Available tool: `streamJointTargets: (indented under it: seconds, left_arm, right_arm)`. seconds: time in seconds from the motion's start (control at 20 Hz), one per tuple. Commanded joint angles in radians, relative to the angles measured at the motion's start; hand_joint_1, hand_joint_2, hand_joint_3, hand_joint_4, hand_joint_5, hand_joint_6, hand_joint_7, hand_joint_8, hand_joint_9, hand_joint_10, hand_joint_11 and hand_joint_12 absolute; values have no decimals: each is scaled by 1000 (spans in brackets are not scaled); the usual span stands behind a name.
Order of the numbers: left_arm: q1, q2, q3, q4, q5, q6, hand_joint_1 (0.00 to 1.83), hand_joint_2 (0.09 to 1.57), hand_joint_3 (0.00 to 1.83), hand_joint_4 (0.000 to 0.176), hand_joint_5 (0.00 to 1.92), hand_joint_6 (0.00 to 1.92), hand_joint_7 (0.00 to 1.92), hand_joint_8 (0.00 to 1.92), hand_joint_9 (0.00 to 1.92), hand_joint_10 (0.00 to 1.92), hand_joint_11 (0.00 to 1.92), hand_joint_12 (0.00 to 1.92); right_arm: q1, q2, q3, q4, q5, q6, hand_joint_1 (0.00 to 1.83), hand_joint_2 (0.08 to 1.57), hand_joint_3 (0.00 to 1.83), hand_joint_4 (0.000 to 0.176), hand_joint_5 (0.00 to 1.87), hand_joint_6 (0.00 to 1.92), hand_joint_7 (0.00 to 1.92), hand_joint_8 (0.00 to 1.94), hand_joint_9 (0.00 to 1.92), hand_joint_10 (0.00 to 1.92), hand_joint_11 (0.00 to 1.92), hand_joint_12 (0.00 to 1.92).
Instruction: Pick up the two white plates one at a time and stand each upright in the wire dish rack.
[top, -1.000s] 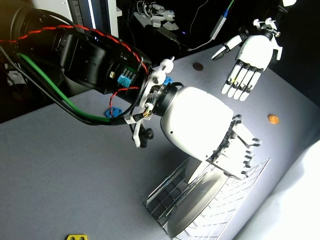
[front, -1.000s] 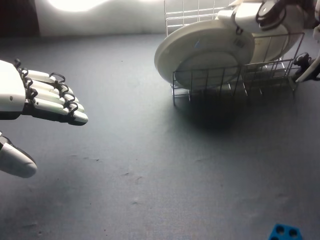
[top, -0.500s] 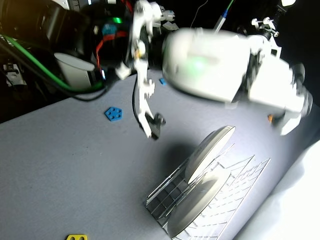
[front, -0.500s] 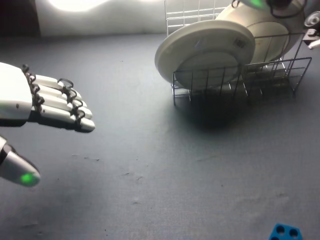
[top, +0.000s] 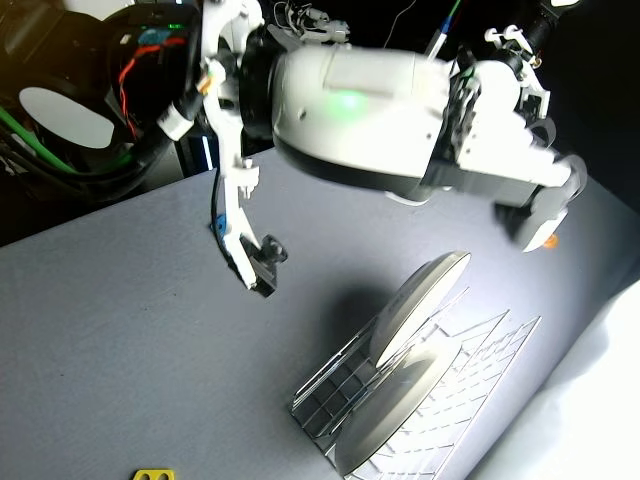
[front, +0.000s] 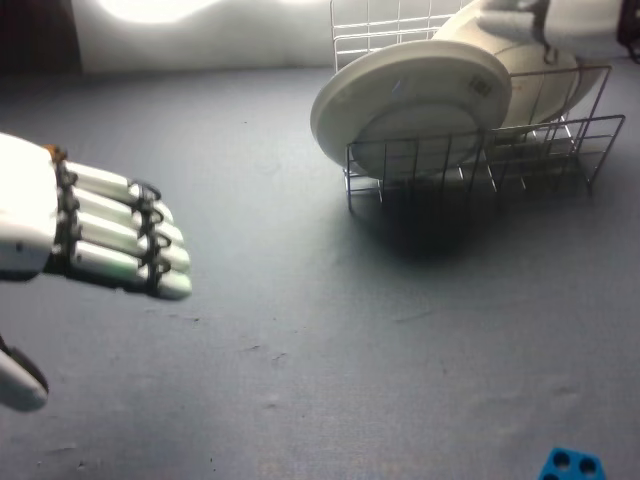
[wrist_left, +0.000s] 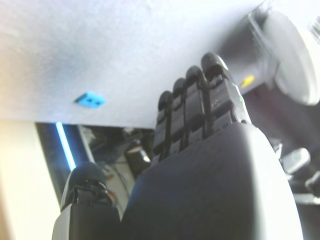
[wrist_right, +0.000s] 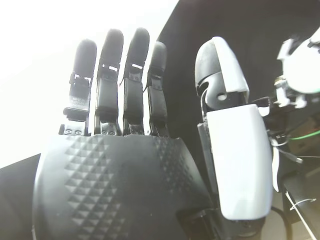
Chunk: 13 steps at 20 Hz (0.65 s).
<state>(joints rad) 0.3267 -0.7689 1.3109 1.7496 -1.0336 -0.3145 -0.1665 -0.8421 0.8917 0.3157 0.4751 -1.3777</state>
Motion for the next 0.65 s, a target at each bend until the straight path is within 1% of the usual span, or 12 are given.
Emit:
streamJointTargets:
  seconds: [0.0, 0.05, 0.1, 0.15, 0.25, 0.3, 0.35, 0.4, 0.45, 0.5, 0.55, 0.6]
  left_arm:
    - [-17, 5, -8, -55, -35, 2, 0, 1133, 5, 0, 216, 8, 237, 10, 221, 11, 0, 554]
    - [-26, 8, -17, -52, -35, 1, 0, 1137, 4, 0, 240, 8, 267, 11, 254, 14, 0, 603]
    - [-37, 13, -30, -42, -35, 0, 0, 1146, 3, 0, 297, 5, 332, 7, 311, 12, 0, 680]
    - [-46, 16, -38, -31, -35, -2, 0, 1156, 2, 0, 331, 1, 388, 2, 371, 7, 1, 745]
    - [-71, 25, -55, -13, -42, -11, 0, 1174, 3, 0, 413, 8, 487, 10, 465, 16, 53, 776]
    - [-76, 30, -60, -12, -44, -12, 0, 1203, 2, 0, 595, 28, 686, 26, 637, 41, 157, 759]
    - [-78, 33, -65, -12, -46, -13, 0, 1234, 0, 0, 719, 30, 810, 35, 759, 64, 251, 819]
    - [-80, 35, -67, -12, -48, -13, 40, 1286, 16, 0, 816, 125, 863, 275, 705, 587, 316, 1178]
    - [-80, 35, -67, -12, -48, -16, 141, 1331, 9, 0, 650, 859, 764, 999, 631, 1309, 404, 1602]
    - [-80, 35, -67, -12, -48, -16, 216, 1349, 5, 0, 544, 1404, 703, 1510, 621, 1729, 490, 1857]
    - [-80, 35, -67, -12, -48, -16, 340, 1365, 3, 0, 632, 1755, 748, 1839, 733, 1883, 716, 1908]
    - [-81, 35, -66, -12, -48, -16, 347, 1433, 17, 0, 858, 1888, 922, 1905, 901, 1913, 931, 1918]
  right_arm:
    - [11, 15, -3, 23, 89, -34, 920, 1278, 17, 0, 547, 1526, 437, 1579, 439, 1659, 407, 1914]
    - [11, 25, -10, 56, 75, -61, 894, 1307, 11, 25, 595, 1566, 429, 1659, 442, 1729, 447, 1920]
    - [11, 36, -19, 90, 68, -105, 845, 1334, 13, 67, 572, 1623, 445, 1684, 462, 1754, 465, 1921]
    - [11, 42, -26, 113, 65, -136, 775, 1352, 14, 138, 541, 1675, 468, 1693, 486, 1762, 457, 1921]
    - [15, 57, -47, 206, 49, -234, 736, 1382, 13, 142, 505, 1739, 463, 1721, 468, 1766, 433, 1921]
    - [17, 62, -56, 242, 45, -277, 695, 1395, 12, 169, 488, 1767, 522, 1772, 497, 1843, 457, 1921]
    - [17, 65, -64, 270, 45, -306, 678, 1404, 11, 175, 479, 1782, 554, 1820, 517, 1905, 477, 1921]
    - [18, 67, -68, 277, 45, -311, 461, 1383, 3, 0, 500, 1893, 619, 1917, 587, 1918, 502, 1921]
    - [18, 68, -69, 277, 45, -311, 387, 1378, 1, 0, 668, 1915, 770, 1936, 742, 1920, 648, 1921]
    - [18, 68, -70, 277, 45, -311, 408, 1369, 0, 0, 747, 1920, 856, 1940, 837, 1921, 740, 1921]
    - [18, 68, -70, 277, 45, -311, 347, 1398, 7, 0, 830, 1921, 939, 1941, 925, 1921, 824, 1921]
    - [18, 67, -70, 277, 45, -308, 235, 1456, 25, 0, 942, 1921, 1023, 1941, 1008, 1921, 919, 1921]
